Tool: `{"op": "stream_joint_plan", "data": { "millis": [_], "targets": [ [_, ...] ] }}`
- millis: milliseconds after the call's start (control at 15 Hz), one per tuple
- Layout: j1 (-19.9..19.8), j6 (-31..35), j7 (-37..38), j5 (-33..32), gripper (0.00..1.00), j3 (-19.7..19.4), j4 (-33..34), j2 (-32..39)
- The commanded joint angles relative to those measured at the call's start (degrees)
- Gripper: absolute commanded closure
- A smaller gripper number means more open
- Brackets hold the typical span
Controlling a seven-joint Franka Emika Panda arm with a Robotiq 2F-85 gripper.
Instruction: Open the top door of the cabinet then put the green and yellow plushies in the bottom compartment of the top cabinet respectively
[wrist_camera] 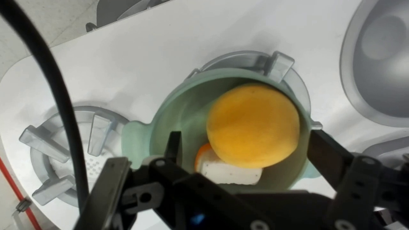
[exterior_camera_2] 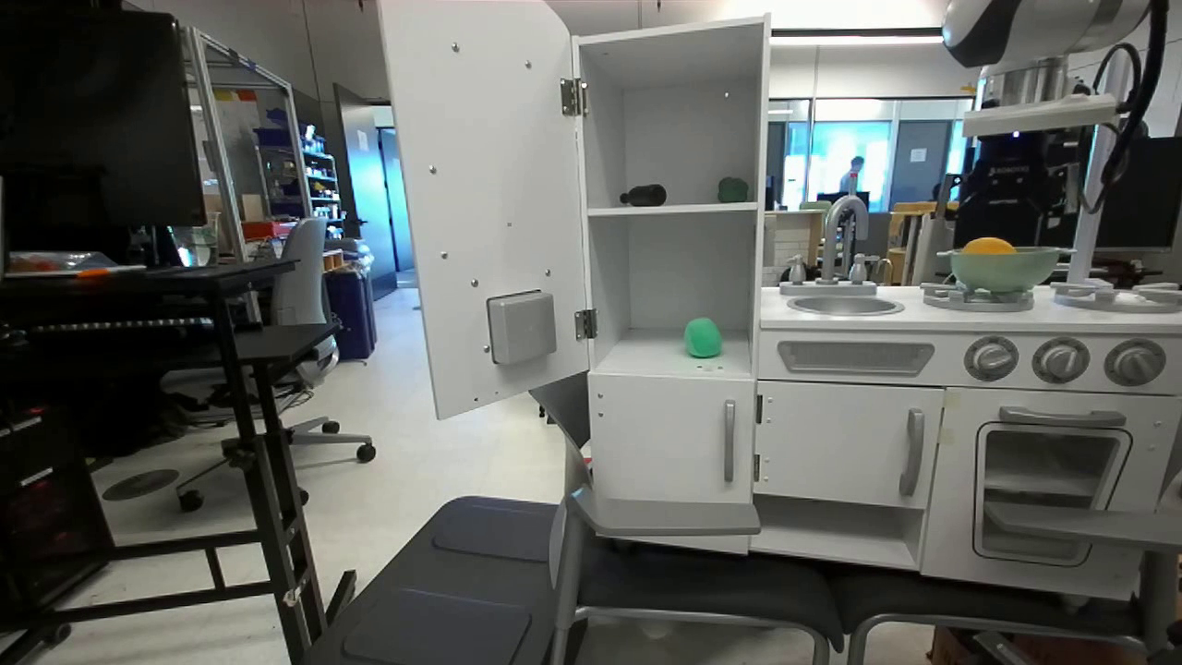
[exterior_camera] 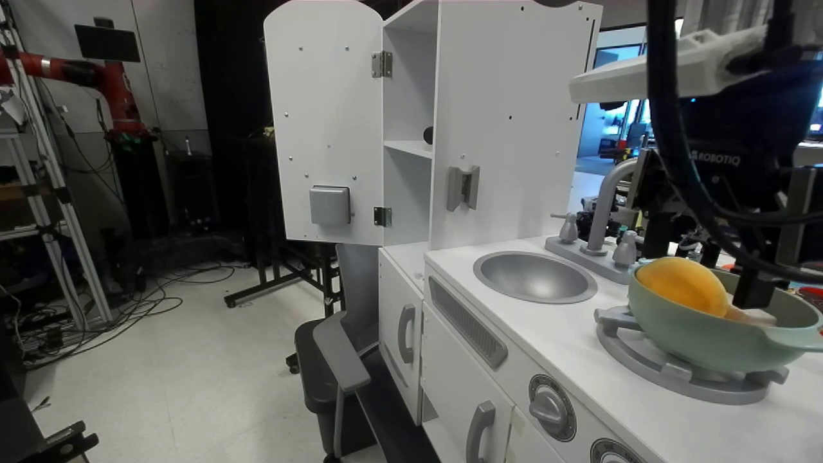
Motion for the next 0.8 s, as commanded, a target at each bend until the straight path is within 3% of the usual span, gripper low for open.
{"op": "stream_joint_plan", "data": {
  "millis": [0,133,200,733],
  "targets": [
    [-1.1,-2.1,-1.2,1.9,0.00,0.7,3.0,1.6],
    [-0.9,-2.6,-1.0,1.7,0.00,0.6,3.3,1.6],
    [-1.3,-2.0,-1.1,1.6,0.18,1.0,2.8,1.6],
    [-0.9,-3.2,-1.0,1.5,0.79,0.5,3.8,2.0]
  ]
}}
